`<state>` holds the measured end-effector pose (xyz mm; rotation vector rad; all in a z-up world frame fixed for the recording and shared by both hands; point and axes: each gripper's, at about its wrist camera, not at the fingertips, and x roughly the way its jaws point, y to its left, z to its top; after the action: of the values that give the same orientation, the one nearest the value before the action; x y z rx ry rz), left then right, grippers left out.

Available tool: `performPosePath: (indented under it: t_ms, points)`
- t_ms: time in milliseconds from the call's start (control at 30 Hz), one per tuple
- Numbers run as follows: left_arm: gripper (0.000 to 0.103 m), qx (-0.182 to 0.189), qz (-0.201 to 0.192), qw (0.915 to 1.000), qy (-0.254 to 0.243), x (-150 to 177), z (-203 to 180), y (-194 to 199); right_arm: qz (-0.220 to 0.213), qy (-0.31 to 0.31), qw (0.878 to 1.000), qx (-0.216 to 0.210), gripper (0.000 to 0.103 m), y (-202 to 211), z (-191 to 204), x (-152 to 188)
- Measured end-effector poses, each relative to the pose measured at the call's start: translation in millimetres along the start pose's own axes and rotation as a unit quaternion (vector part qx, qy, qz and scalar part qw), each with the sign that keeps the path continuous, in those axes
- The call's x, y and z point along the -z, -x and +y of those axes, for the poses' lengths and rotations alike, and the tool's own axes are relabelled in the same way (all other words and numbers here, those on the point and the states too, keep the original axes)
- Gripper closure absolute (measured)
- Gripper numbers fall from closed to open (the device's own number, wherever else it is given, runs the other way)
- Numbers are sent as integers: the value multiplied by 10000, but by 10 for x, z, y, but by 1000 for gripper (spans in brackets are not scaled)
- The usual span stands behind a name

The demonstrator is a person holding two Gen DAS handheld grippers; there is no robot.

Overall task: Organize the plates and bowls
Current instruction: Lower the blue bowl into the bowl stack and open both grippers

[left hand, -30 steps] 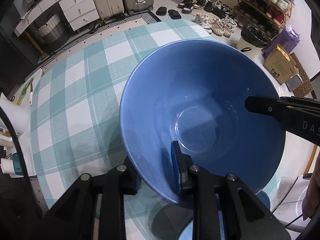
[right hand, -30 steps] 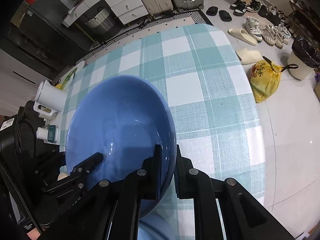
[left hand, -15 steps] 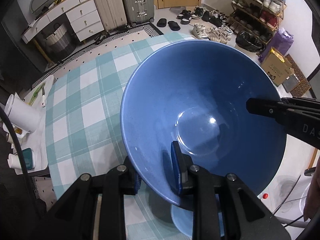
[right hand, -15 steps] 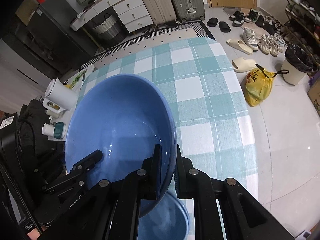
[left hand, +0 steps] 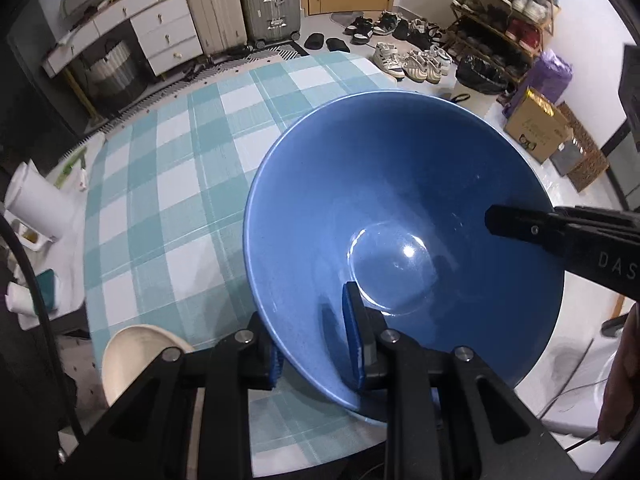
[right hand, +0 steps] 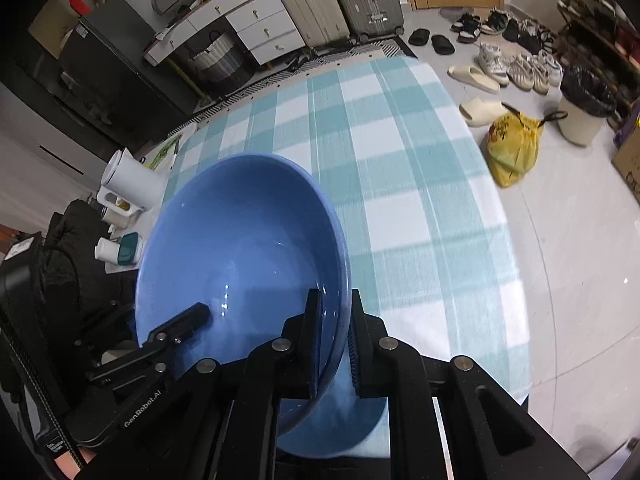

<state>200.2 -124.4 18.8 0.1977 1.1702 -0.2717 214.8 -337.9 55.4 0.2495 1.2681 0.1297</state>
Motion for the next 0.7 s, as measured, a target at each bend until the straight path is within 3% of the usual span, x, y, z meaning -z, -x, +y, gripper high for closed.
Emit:
performPosePath:
  t_ms: [267, 467, 700]
  points:
    - [77, -279, 185, 9989, -338, 350, -161, -89, 148, -7, 9999, 81, 91, -124, -2, 306]
    - [77, -293, 283, 9984, -403, 445, -226, -205, 251, 49, 9995, 159, 91, -233, -63, 479]
    - [76, -598, 260, 9961, -595, 578, -320, -380, 326, 376, 9976, 472, 91, -384, -73, 630]
